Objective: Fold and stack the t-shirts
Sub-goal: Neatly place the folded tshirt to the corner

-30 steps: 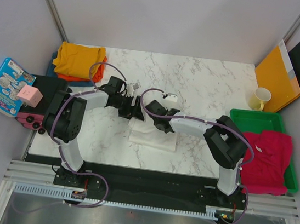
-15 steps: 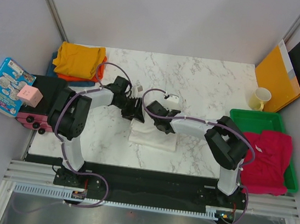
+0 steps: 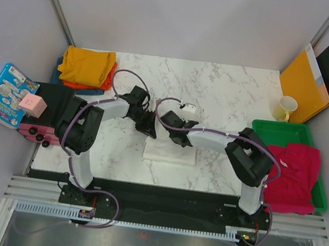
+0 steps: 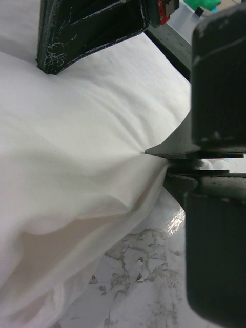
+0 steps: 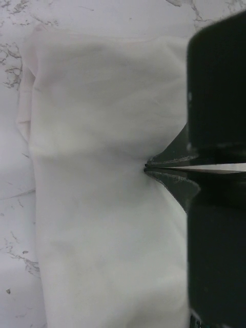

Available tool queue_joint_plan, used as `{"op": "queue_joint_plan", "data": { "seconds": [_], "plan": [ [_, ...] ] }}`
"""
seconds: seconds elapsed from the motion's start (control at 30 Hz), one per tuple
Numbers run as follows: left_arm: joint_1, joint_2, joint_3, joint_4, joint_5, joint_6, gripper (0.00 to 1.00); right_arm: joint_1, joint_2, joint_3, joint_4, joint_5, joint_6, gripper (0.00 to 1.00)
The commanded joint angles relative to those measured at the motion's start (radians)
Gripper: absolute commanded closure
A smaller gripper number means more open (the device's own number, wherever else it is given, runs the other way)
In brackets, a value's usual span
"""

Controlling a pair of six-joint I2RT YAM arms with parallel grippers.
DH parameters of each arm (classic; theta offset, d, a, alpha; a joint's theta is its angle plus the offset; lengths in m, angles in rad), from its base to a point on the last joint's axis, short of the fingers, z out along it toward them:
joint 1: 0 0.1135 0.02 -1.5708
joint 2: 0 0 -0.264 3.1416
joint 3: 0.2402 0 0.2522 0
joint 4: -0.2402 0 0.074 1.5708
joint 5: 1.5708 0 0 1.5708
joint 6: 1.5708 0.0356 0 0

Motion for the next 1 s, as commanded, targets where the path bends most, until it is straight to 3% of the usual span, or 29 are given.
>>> {"op": "queue_joint_plan", "data": {
  "seconds": [0.0, 0.1, 0.2, 0.6, 0.83, 0.97],
  "plan": [
    [-0.021, -0.057, -0.029, -0.102, -0.116, 0.120, 0.98, 0.022, -0.049, 0.037, -0.012, 0.037, -0.104, 0.66],
    [-0.021, -0.109, 0.014, -0.116, -0.125, 0.143, 0.98, 0.024, -0.074, 0.100, -0.015, 0.063, -0.129, 0.35],
    [-0.021, -0.149, 0.059, -0.142, -0.126, 0.151, 0.98, 0.024, -0.107, 0.149, -0.018, 0.079, -0.155, 0.27],
    [-0.015, -0.260, 0.201, -0.183, -0.218, 0.223, 0.98, 0.024, -0.322, 0.045, -0.024, 0.160, -0.178, 0.26],
    [0.017, -0.177, 0.388, -0.214, -0.307, 0.299, 0.98, 0.026, -0.445, -0.058, -0.030, 0.187, -0.188, 0.26],
    [0.048, -0.088, 0.576, -0.262, -0.353, 0.352, 0.98, 0.026, -0.486, -0.090, -0.030, 0.209, -0.204, 0.26]
  ]
}}
